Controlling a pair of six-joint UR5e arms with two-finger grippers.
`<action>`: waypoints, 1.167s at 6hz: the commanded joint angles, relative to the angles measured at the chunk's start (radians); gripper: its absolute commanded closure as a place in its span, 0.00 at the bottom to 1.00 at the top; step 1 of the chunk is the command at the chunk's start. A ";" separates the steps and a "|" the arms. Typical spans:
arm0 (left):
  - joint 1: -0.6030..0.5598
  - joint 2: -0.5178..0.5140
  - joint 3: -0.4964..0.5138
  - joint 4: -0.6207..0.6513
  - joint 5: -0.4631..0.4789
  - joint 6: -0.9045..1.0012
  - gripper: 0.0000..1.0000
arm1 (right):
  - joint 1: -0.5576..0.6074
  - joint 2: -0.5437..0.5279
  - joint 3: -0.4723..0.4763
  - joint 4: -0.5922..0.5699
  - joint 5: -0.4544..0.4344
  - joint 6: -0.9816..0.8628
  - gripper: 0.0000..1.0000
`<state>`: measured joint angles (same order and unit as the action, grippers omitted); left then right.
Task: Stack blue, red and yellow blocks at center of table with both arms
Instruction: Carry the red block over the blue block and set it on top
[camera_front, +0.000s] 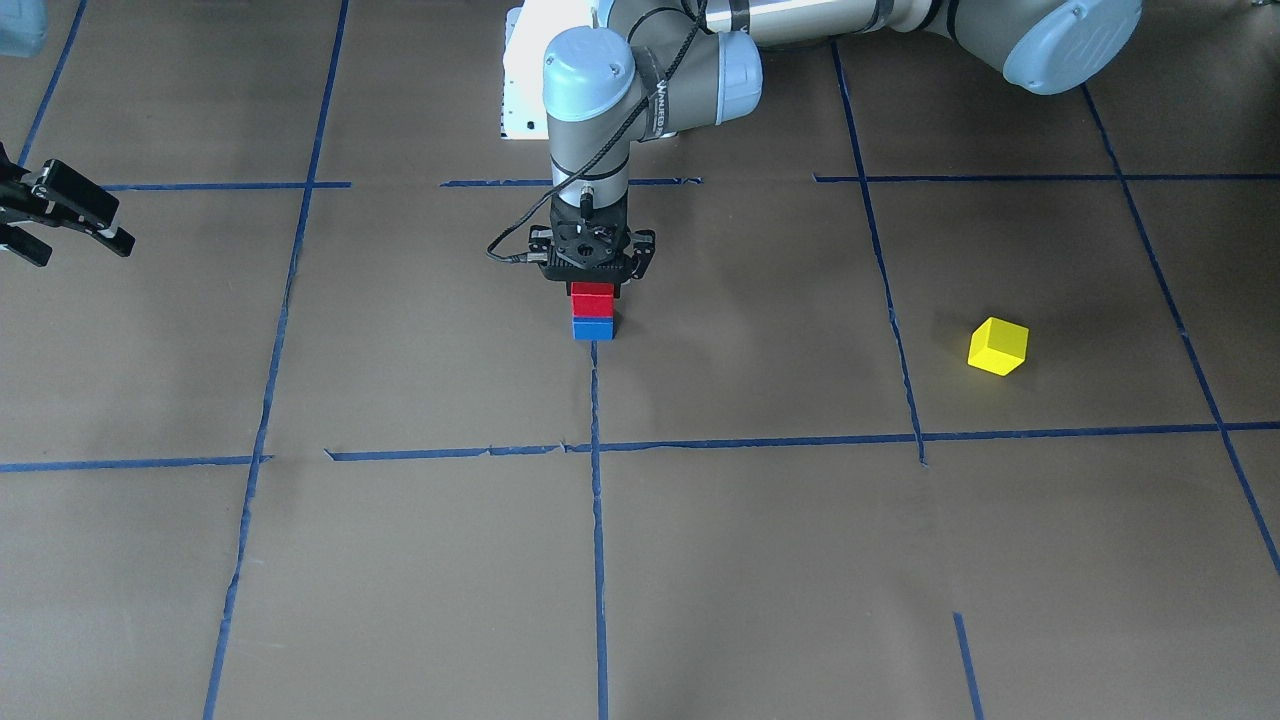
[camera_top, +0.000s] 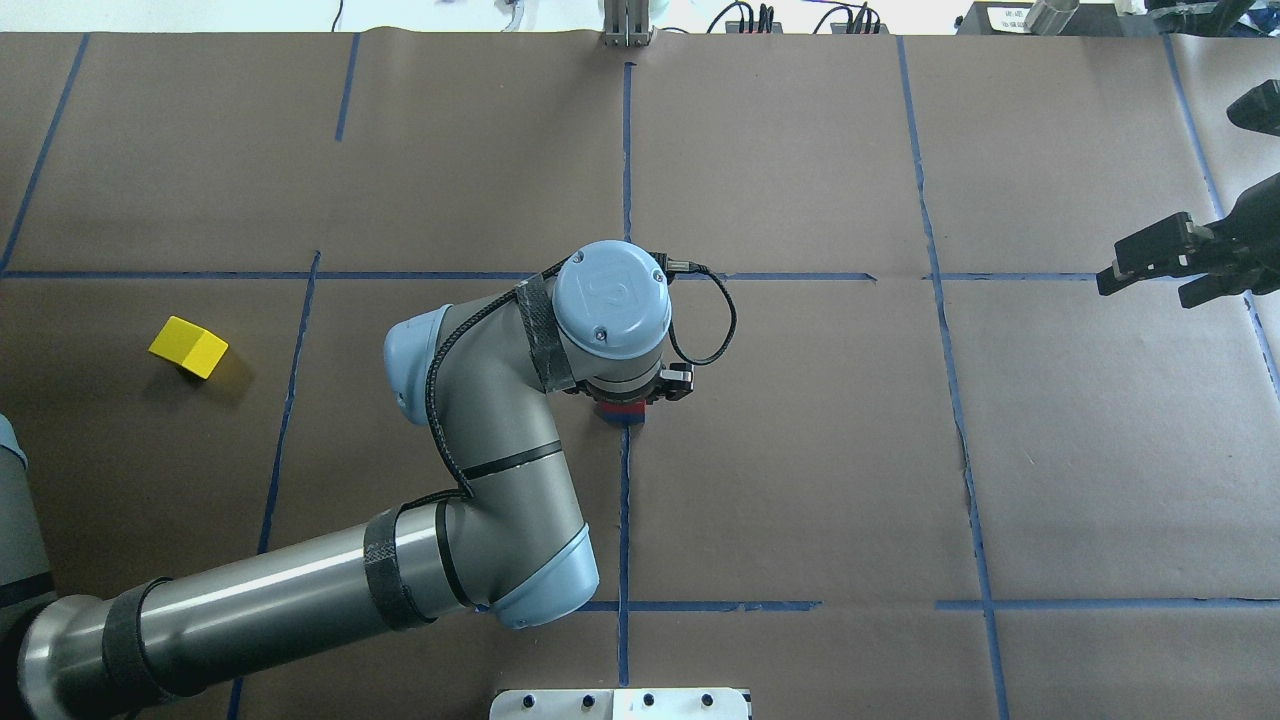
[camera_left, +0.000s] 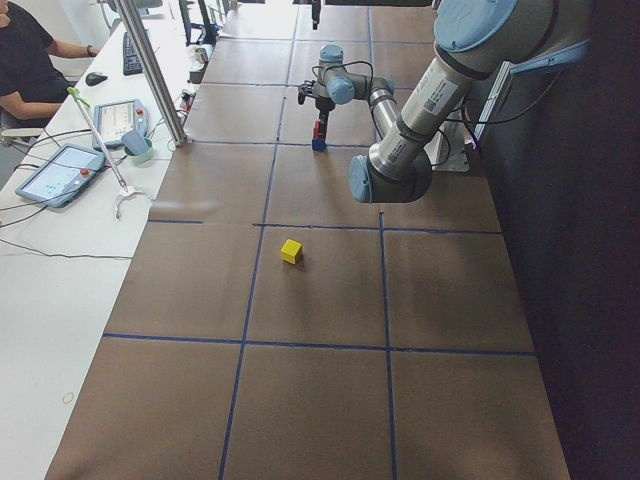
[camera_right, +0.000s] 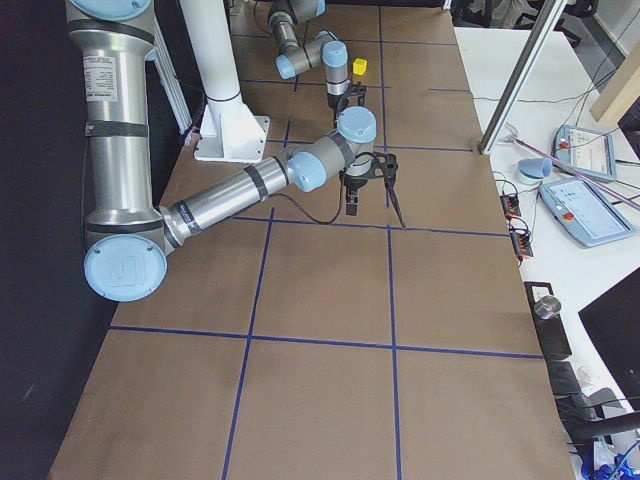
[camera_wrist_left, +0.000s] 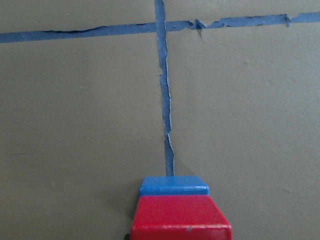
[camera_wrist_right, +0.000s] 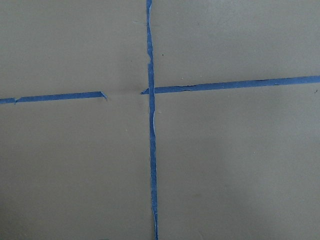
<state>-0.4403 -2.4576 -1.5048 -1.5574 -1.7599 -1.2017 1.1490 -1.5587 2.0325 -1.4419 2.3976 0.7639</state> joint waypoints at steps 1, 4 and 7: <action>0.000 0.002 0.002 -0.012 0.010 -0.001 0.98 | 0.000 0.000 0.000 0.000 -0.002 0.000 0.00; 0.000 0.002 0.011 -0.013 0.022 0.001 0.94 | 0.000 -0.001 0.000 0.000 -0.002 0.002 0.00; 0.000 0.002 0.005 -0.016 0.019 0.014 0.00 | -0.002 0.000 -0.003 0.000 -0.002 0.002 0.00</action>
<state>-0.4402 -2.4558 -1.4967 -1.5733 -1.7389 -1.1899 1.1483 -1.5597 2.0303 -1.4420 2.3961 0.7654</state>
